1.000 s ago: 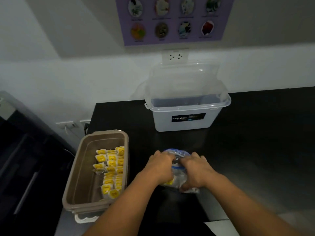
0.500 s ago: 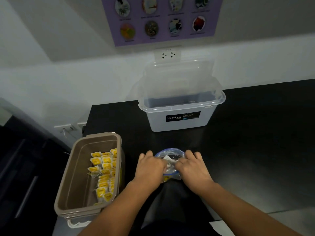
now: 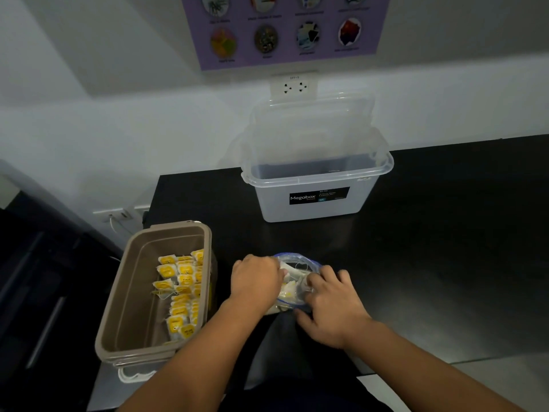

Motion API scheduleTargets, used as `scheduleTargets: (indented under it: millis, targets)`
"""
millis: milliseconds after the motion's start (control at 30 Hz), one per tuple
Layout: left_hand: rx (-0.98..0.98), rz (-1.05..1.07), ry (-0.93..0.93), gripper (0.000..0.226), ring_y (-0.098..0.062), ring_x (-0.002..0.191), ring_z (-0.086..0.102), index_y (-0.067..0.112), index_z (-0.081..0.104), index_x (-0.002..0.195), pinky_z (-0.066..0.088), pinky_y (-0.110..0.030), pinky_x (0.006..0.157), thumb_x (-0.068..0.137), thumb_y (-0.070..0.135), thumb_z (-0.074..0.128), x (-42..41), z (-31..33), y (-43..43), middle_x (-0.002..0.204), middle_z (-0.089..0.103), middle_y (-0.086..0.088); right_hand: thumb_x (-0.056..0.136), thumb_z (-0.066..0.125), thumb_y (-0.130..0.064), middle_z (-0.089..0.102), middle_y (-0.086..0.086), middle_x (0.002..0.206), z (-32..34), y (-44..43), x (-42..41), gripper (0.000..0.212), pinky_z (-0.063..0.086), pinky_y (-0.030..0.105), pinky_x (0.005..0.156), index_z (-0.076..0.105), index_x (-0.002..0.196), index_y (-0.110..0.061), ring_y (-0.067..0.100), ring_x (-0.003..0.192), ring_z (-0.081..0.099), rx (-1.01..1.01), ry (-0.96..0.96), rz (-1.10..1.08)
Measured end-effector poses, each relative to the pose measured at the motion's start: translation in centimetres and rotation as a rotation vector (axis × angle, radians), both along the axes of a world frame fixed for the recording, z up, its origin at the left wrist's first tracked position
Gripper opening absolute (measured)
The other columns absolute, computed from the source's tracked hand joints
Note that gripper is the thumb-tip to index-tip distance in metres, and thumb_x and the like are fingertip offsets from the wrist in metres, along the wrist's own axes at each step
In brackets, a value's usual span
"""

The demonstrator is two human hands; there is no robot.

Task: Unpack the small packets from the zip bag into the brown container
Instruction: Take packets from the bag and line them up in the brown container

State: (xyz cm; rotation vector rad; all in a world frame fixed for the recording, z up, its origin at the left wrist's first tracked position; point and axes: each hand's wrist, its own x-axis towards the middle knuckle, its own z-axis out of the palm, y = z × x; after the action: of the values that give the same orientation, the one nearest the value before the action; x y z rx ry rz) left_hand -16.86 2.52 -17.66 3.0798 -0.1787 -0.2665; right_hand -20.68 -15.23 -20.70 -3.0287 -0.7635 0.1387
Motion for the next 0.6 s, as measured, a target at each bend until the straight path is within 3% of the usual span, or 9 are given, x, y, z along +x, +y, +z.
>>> scheduleTargets:
  millis: [100, 233, 300, 467, 600]
  targets:
    - [0.077, 0.033, 0.020, 0.038, -0.021, 0.097, 0.062, 0.020, 0.067, 0.114, 0.045, -0.038, 0.083, 0.099, 0.051, 0.051, 0.8, -0.2, -1.1, 0.101, 0.070, -0.002, 0.101, 0.030, -0.053, 0.059, 0.001, 0.115, 0.1, 0.1, 0.4, 0.056, 0.032, 0.046, 0.089, 0.073, 0.110, -0.018, 0.026, 0.111, 0.042, 0.076, 0.032, -0.043]
    - [0.028, 0.067, 0.030, 0.040, -0.022, 0.103, 0.064, 0.022, 0.065, 0.121, 0.043, -0.039, 0.088, 0.095, 0.051, 0.058, 0.9, -1.4, -2.0, 0.106, 0.072, -0.001, 0.098, 0.050, -0.038, 0.065, 0.001, 0.109, -0.7, -0.1, 1.2, 0.036, 0.037, 0.041, 0.083, 0.076, 0.102, -0.012, 0.028, 0.106, 0.047, 0.067, 0.027, -0.126]
    - [-0.039, 0.080, 0.030, 0.038, -0.022, 0.104, 0.064, 0.025, 0.065, 0.122, 0.044, -0.039, 0.089, 0.092, 0.048, 0.060, 0.7, -1.8, -2.1, 0.106, 0.073, 0.000, 0.091, 0.061, -0.042, 0.066, -0.002, 0.102, -0.8, -0.1, 1.3, 0.032, 0.040, 0.039, 0.079, 0.079, 0.093, -0.016, 0.025, 0.101, 0.050, 0.042, 0.025, -0.153]
    - [-0.147, 0.084, 0.026, 0.019, -0.018, 0.102, 0.061, 0.033, 0.069, 0.106, 0.044, -0.038, 0.090, 0.093, 0.045, 0.062, 0.6, -1.3, -1.8, 0.098, 0.072, 0.006, 0.094, 0.057, -0.050, 0.063, -0.006, 0.124, -0.7, -0.1, 1.4, 0.038, 0.035, 0.037, 0.091, 0.063, 0.121, -0.025, 0.020, 0.117, 0.046, 0.129, 0.017, -0.206]
    - [-0.207, 0.075, -0.043, 0.013, -0.016, 0.098, 0.058, 0.034, 0.073, 0.096, 0.045, -0.034, 0.085, 0.095, 0.036, 0.061, 0.6, -0.5, -1.2, 0.095, 0.068, 0.010, 0.095, 0.055, -0.051, 0.064, -0.005, 0.123, 0.2, 0.3, 1.8, 0.041, 0.036, 0.039, 0.091, 0.064, 0.125, -0.025, 0.022, 0.116, 0.045, 0.082, 0.031, -0.206]
